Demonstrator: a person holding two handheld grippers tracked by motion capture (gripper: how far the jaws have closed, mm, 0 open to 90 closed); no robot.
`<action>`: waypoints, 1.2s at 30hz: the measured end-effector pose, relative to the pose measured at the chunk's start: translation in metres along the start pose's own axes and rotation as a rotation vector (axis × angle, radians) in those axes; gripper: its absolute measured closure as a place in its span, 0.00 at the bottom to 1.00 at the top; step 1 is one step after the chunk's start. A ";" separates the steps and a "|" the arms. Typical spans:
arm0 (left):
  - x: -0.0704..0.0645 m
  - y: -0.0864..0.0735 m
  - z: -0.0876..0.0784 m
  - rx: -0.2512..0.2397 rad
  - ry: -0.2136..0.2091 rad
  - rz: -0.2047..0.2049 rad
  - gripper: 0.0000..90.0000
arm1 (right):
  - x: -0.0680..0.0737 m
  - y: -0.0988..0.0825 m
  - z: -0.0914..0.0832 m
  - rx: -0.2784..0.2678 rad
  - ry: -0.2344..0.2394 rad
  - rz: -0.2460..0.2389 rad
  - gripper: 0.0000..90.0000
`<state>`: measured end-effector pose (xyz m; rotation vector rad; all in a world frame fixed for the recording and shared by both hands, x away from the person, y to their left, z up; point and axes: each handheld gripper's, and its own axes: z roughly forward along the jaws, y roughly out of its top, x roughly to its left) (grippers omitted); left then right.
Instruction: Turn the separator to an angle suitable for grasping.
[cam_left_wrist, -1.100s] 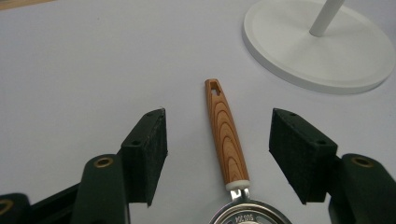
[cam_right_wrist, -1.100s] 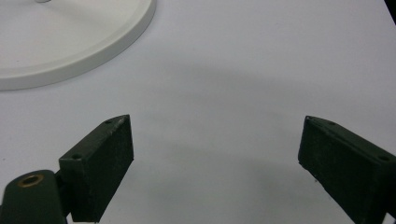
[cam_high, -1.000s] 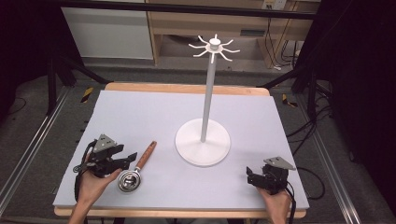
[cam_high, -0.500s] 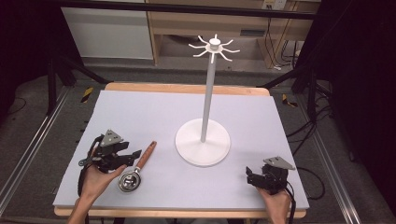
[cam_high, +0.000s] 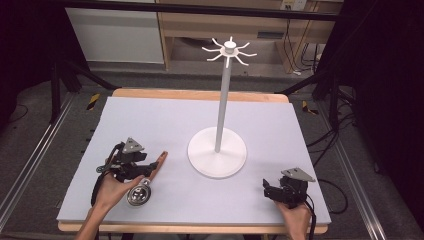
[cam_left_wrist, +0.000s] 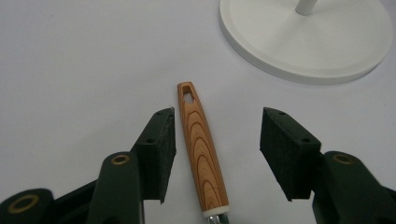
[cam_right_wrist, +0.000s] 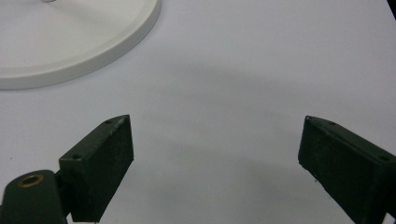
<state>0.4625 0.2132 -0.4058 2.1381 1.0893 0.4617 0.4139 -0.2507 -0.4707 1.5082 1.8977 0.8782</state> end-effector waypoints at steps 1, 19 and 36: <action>0.000 0.000 0.001 0.009 -0.001 0.006 0.50 | 0.000 0.000 0.000 -0.001 0.001 0.000 0.12; 0.001 0.003 0.025 0.111 0.011 0.007 0.53 | -0.002 0.000 0.000 0.004 0.006 0.002 0.12; 0.003 -0.006 0.046 0.222 0.012 0.007 0.59 | -0.002 0.000 0.001 0.011 0.012 0.001 0.12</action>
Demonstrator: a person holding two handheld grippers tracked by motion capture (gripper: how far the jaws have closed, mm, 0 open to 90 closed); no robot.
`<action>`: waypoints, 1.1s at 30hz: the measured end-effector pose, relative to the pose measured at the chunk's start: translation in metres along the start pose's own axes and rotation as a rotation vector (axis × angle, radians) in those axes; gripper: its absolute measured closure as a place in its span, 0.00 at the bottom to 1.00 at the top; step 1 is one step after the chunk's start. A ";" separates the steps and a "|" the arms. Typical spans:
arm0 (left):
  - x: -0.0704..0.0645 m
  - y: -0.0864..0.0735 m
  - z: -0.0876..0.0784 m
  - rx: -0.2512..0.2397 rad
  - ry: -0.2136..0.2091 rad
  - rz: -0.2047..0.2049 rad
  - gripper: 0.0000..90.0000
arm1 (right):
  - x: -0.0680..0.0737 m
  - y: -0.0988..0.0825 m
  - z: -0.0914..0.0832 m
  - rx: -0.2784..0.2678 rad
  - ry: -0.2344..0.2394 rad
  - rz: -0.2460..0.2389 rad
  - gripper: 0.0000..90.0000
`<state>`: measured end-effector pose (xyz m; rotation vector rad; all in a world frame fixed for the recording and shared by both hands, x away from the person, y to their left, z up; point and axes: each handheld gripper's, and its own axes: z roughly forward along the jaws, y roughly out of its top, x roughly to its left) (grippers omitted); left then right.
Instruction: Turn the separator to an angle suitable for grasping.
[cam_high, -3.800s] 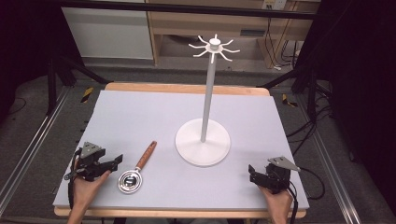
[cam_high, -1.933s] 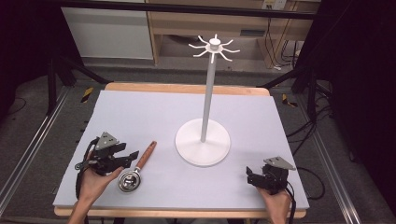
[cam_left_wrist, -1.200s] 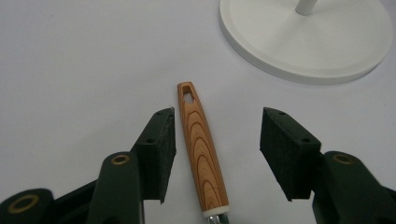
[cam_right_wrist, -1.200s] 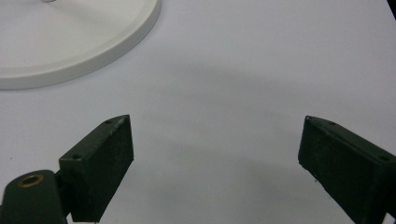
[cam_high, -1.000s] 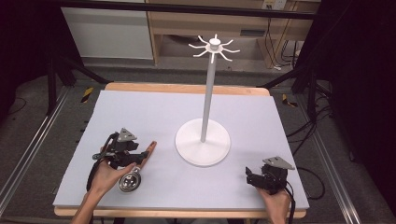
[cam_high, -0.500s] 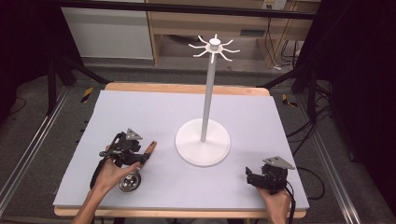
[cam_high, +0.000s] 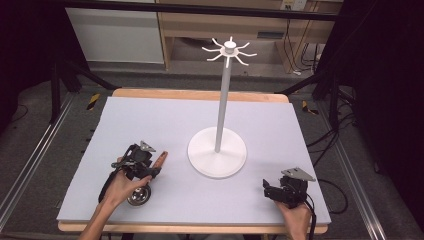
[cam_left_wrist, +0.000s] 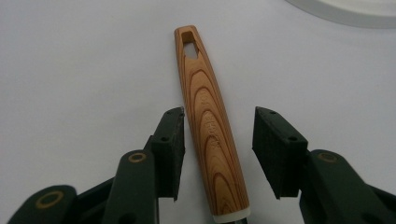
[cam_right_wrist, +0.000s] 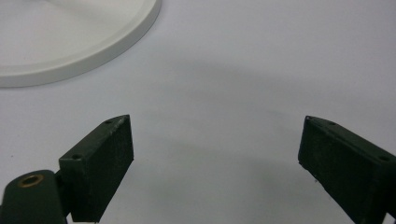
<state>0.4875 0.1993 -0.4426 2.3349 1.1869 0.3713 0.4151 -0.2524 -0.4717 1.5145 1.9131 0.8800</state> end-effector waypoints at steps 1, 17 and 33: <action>0.000 -0.001 0.001 0.007 -0.003 -0.002 0.60 | 0.000 0.000 0.000 -0.001 0.000 -0.002 0.12; 0.002 -0.006 0.012 0.055 -0.008 -0.014 0.67 | 0.001 0.000 0.001 0.009 0.003 0.003 0.12; -0.001 -0.003 0.013 0.071 0.003 -0.002 0.75 | 0.001 0.000 0.001 0.011 0.007 -0.001 0.12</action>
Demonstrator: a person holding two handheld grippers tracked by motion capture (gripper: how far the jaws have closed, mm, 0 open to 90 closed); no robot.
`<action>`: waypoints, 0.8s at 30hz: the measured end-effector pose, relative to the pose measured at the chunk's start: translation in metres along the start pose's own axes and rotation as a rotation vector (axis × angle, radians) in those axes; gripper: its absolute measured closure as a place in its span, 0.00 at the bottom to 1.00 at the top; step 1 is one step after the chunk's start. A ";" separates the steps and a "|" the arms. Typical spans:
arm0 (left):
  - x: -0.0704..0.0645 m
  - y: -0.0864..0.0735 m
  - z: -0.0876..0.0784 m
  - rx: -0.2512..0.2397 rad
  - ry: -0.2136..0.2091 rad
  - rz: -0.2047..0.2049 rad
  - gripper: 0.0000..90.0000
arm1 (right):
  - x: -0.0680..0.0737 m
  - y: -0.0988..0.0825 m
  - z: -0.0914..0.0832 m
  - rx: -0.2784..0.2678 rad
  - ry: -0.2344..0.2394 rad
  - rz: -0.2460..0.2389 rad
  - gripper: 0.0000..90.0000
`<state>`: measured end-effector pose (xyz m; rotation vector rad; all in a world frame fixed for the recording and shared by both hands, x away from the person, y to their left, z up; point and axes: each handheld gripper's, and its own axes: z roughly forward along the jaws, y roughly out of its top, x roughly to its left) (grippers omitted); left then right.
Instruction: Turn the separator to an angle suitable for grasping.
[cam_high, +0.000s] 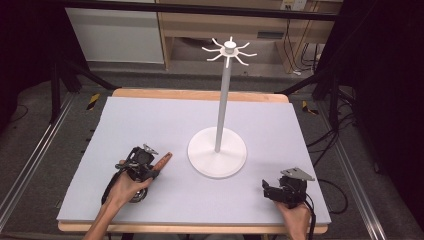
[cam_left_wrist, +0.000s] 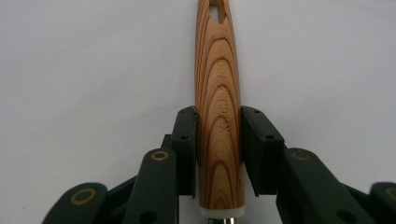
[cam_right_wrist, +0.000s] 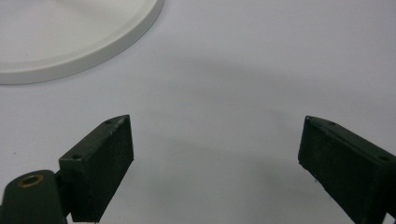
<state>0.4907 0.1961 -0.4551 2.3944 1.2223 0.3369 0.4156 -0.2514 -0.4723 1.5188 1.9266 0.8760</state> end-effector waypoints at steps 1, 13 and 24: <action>0.000 0.000 0.000 0.000 -0.005 0.003 0.75 | 0.000 0.000 0.000 0.000 -0.001 0.002 0.12; 0.005 -0.015 -0.008 -0.008 -0.022 0.023 0.75 | 0.000 0.000 0.000 0.006 0.003 0.006 0.12; 0.005 -0.005 -0.014 -0.036 -0.003 0.054 0.60 | -0.002 -0.001 0.001 0.008 0.005 0.000 0.12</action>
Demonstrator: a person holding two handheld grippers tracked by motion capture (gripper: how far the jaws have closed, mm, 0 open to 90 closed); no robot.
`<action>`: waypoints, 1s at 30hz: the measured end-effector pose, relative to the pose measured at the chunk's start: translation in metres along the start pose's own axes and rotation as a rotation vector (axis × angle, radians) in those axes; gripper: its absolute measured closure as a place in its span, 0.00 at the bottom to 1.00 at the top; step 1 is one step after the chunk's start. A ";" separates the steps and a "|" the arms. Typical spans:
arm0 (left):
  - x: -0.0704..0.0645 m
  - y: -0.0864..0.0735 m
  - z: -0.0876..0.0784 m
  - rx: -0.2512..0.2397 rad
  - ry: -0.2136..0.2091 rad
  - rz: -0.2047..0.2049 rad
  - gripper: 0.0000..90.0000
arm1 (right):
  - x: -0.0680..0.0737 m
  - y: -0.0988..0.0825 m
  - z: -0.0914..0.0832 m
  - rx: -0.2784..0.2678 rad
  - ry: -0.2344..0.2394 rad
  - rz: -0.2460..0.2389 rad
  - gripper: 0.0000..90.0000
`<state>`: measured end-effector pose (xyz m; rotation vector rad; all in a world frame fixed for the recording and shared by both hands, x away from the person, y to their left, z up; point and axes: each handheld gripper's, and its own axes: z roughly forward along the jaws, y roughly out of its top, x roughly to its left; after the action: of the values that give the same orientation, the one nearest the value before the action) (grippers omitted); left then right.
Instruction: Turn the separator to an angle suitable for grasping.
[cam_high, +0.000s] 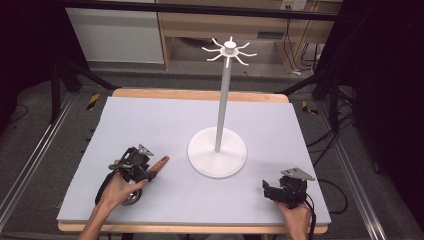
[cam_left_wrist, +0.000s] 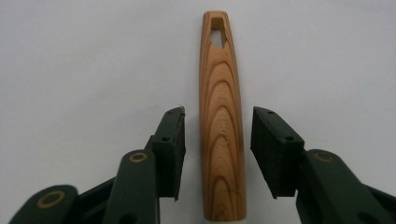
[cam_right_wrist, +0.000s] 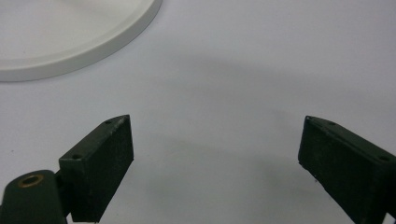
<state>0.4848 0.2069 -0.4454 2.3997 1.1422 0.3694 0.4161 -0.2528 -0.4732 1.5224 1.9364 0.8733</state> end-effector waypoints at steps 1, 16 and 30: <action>0.000 0.002 -0.001 0.000 0.000 0.006 0.59 | 0.000 0.000 0.000 0.000 -0.001 0.003 0.12; -0.004 0.023 0.013 0.059 -0.007 0.050 0.66 | 0.000 0.000 0.000 0.007 0.003 0.004 0.12; 0.001 0.020 0.019 0.109 -0.020 0.040 0.71 | 0.000 0.000 0.001 0.017 0.009 0.000 0.12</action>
<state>0.5068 0.1912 -0.4511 2.5177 1.1332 0.3023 0.4171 -0.2526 -0.4742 1.5313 1.9551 0.8672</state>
